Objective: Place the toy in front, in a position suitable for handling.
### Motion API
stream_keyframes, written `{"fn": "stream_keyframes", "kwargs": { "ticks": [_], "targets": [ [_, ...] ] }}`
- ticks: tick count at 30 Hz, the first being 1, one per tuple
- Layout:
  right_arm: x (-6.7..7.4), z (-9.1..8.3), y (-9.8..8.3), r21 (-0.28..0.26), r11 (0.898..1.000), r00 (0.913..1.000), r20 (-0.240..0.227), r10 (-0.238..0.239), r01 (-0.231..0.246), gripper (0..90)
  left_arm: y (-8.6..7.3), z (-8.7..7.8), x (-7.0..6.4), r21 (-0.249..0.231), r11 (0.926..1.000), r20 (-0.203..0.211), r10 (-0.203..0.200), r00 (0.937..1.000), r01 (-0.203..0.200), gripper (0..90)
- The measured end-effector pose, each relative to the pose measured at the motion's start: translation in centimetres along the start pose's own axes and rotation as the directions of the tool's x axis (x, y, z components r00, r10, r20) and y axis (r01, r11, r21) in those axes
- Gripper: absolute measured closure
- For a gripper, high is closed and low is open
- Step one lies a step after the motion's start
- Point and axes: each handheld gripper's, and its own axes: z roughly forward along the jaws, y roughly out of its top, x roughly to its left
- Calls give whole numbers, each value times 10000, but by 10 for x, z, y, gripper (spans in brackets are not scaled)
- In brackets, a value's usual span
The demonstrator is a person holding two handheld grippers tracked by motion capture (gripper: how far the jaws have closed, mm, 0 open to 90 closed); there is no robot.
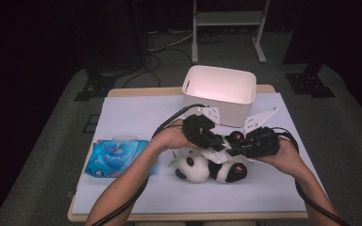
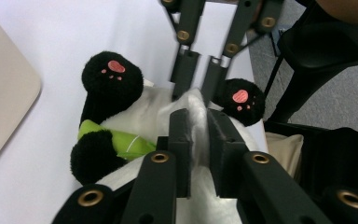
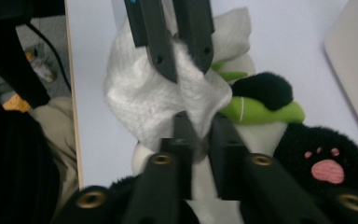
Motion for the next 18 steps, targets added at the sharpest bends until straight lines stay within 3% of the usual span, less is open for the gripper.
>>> {"fn": "stream_keyframes", "kwargs": {
  "ticks": [6,12,18],
  "targets": [
    [-4,-1,-5,367,9988,9994,-104,332,-328,887,-9,-5,2,-234,9996,-119,-187,9998,184,660],
    [-5,-10,-11,627,9973,9993,63,380,-384,887,-27,-20,2,-374,9988,-397,-339,9986,324,637],
    [-7,-20,-23,803,9947,9978,217,625,-641,887,-56,-38,3,-582,9950,-695,-846,9940,807,625]
  ]
}}
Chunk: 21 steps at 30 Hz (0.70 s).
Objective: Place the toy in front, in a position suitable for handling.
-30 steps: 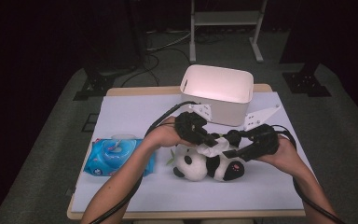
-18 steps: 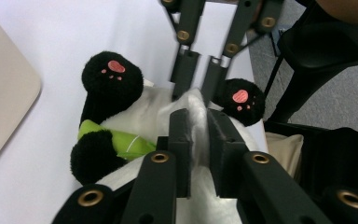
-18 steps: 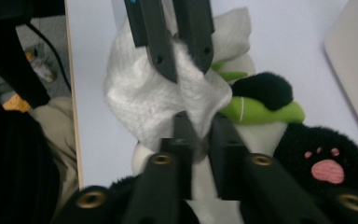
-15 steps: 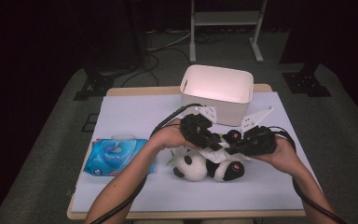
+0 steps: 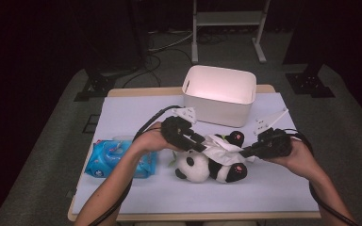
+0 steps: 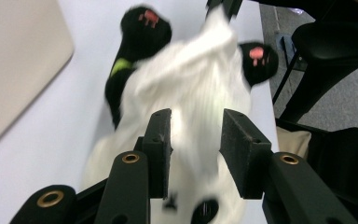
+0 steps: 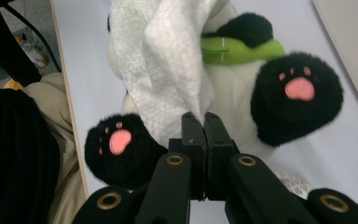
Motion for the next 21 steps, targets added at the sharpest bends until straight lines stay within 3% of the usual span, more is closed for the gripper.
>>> {"fn": "stream_keyframes", "kwargs": {
  "ticks": [6,10,16,21],
  "targets": [
    [-1,-6,-5,207,9997,9999,20,164,-164,878,-29,-9,4,-17,9991,-199,-427,9989,426,617],
    [2,-8,-2,158,9998,9999,95,142,-143,706,-44,-8,7,-176,9970,-205,-762,9969,758,607],
    [5,-14,13,65,9996,9996,72,-277,276,486,-54,-6,8,-165,9970,-206,-765,9969,762,588],
    [8,-10,24,93,9980,9980,60,-623,623,468,-54,-4,8,-96,9972,-224,-738,9970,736,581]
  ]
}}
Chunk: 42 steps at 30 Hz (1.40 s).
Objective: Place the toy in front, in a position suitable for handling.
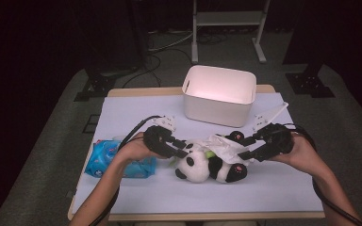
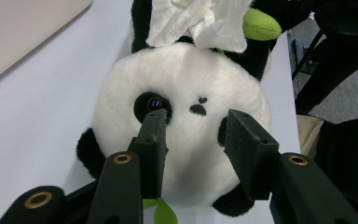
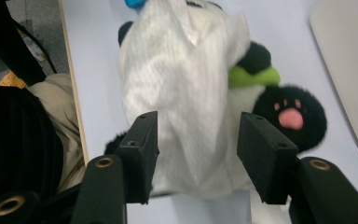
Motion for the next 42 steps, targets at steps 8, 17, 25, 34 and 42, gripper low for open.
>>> {"fn": "stream_keyframes", "kwargs": {
  "ticks": [8,17,25,34,42],
  "targets": [
    [1,17,23,-119,9983,9984,-17,-565,564,503,2,3,-1,108,9999,-24,16,10000,-16,566],
    [5,48,36,337,9904,9907,177,-1347,1340,727,4,5,2,230,9997,-36,14,10000,-13,521],
    [8,52,24,581,9901,9918,-43,-1277,1277,814,-1,8,5,329,9990,-54,-313,9995,314,361],
    [9,49,7,554,9932,9946,-187,-1019,1028,818,-8,21,5,404,9986,5,-342,9994,342,235],
    [10,39,-11,592,9959,9976,2,-692,691,818,-14,22,-1,-56,9991,99,-428,9990,429,336]
  ]
}}
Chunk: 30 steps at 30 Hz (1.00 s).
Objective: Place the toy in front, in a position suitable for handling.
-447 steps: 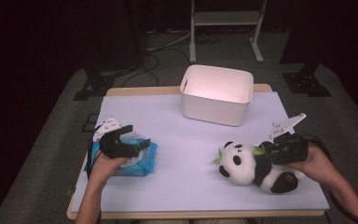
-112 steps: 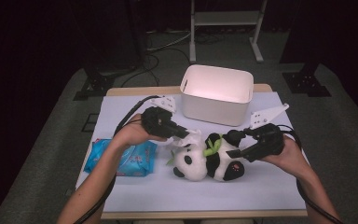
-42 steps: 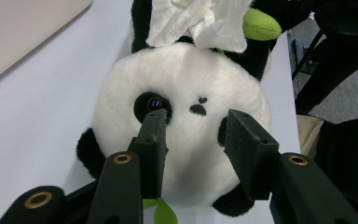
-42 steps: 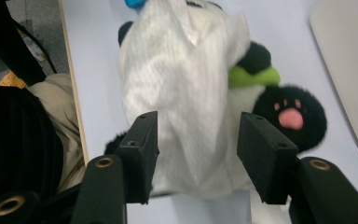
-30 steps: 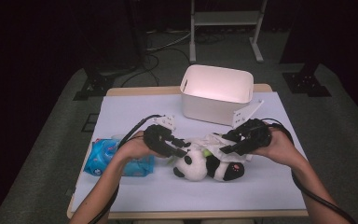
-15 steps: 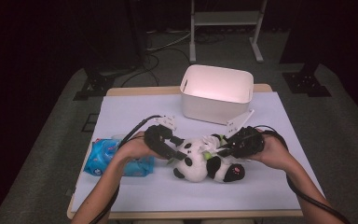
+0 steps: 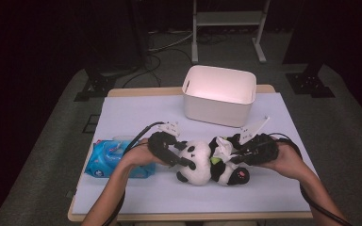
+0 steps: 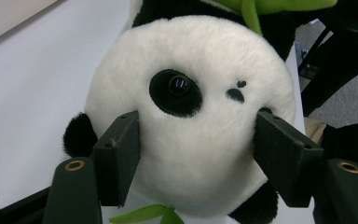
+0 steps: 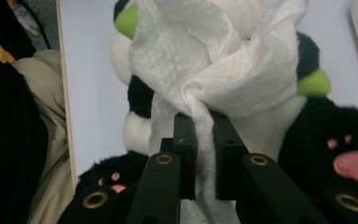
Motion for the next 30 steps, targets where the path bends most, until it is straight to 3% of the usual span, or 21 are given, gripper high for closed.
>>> {"fn": "stream_keyframes", "kwargs": {
  "ticks": [6,10,14,18,24,30],
  "targets": [
    [-1,-6,-18,242,9982,9984,190,537,-541,819,-4,0,-7,-147,9995,-250,269,9993,-273,337],
    [-1,-8,-19,254,9982,9982,257,535,-542,819,-6,0,-9,-298,9990,-342,335,9989,-345,345],
    [0,-7,-10,262,9988,9988,271,398,-406,819,-7,1,-11,-332,9992,-409,194,9990,-208,346],
    [-2,-4,5,179,9997,9995,268,158,-163,819,-7,1,-15,-319,9984,-479,454,9978,-469,346],
    [-7,7,34,54,9998,9992,333,-200,199,819,-6,1,-15,-289,9986,-445,430,9981,-443,346],
    [-8,9,32,128,9997,9993,325,-207,203,819,-7,1,-14,-253,9989,-562,375,9977,-389,346]
  ]
}}
